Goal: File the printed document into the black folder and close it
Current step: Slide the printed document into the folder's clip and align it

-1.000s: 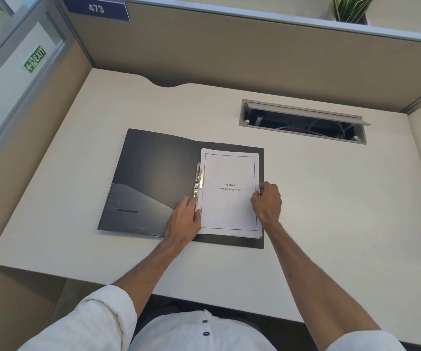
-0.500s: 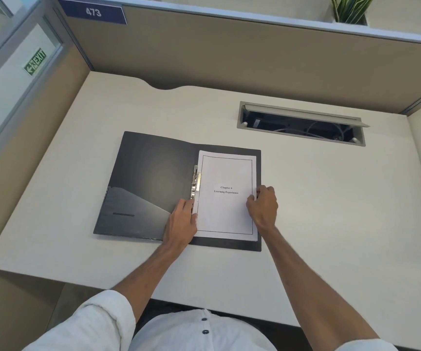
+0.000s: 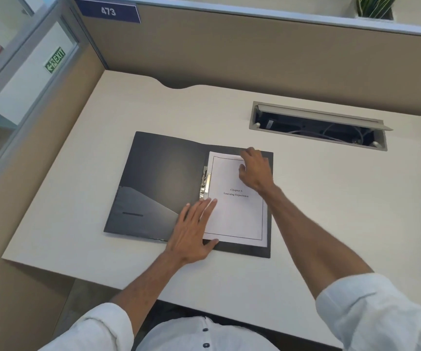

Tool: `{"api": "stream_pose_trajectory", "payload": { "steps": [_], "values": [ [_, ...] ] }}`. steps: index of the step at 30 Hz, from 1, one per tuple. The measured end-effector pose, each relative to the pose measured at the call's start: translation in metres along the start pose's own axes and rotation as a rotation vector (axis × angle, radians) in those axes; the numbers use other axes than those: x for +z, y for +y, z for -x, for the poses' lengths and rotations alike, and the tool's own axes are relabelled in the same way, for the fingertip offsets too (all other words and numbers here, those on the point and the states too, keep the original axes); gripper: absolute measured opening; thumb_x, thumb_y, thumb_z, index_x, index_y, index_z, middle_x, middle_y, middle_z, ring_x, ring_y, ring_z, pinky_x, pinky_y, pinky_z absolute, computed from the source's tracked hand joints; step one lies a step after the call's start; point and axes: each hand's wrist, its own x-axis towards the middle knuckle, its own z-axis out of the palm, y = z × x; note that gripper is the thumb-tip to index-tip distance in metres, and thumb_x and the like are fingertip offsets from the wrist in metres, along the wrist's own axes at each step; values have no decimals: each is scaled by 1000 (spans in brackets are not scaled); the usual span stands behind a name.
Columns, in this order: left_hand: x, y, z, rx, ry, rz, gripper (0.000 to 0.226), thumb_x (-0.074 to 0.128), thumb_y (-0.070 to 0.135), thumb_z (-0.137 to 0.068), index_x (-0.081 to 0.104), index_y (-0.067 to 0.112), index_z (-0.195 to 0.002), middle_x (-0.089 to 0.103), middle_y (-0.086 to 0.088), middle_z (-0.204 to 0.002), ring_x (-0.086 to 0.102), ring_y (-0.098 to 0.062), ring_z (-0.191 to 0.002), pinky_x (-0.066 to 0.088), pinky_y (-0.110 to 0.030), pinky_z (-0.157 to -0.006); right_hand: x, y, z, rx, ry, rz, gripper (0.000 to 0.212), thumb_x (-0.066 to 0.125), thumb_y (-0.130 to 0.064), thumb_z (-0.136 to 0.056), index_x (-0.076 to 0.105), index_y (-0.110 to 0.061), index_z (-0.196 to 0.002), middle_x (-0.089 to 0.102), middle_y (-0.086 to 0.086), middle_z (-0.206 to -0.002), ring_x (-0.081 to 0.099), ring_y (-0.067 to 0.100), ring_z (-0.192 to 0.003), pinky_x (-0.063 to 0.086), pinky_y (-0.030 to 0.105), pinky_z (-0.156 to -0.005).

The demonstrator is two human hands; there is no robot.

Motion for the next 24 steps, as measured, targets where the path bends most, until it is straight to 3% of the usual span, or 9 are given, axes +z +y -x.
{"api": "stream_pose_trajectory", "payload": {
  "steps": [7, 15, 24],
  "values": [
    [7, -2, -2, -2, -35, -3, 116, 64, 62, -89, 1, 23, -179, 7, 9, -186, 17, -19, -174, 21, -58, -140, 8, -10, -33, -90, -135, 120, 58, 52, -2, -100, 51, -11, -157, 47, 10, -157, 44, 32, -148, 36, 50, -125],
    [16, -4, -2, 11, -75, -3, 111, 63, 61, -92, 3, 24, -179, 11, 7, -186, 20, -20, -173, 20, -58, -140, 10, -8, -42, -93, -120, 119, 49, 53, 2, -97, 56, -6, -144, 52, 10, -146, 49, 32, -139, 40, 48, -120],
    [16, -6, 0, 42, -81, 10, 109, 63, 57, -93, 1, 28, -178, 14, 9, -185, 22, -20, -172, 18, -55, -142, 14, -11, -44, -101, -99, 110, 50, 52, 1, -98, 56, -9, -147, 51, 9, -147, 49, 31, -140, 40, 47, -119]
  ]
}}
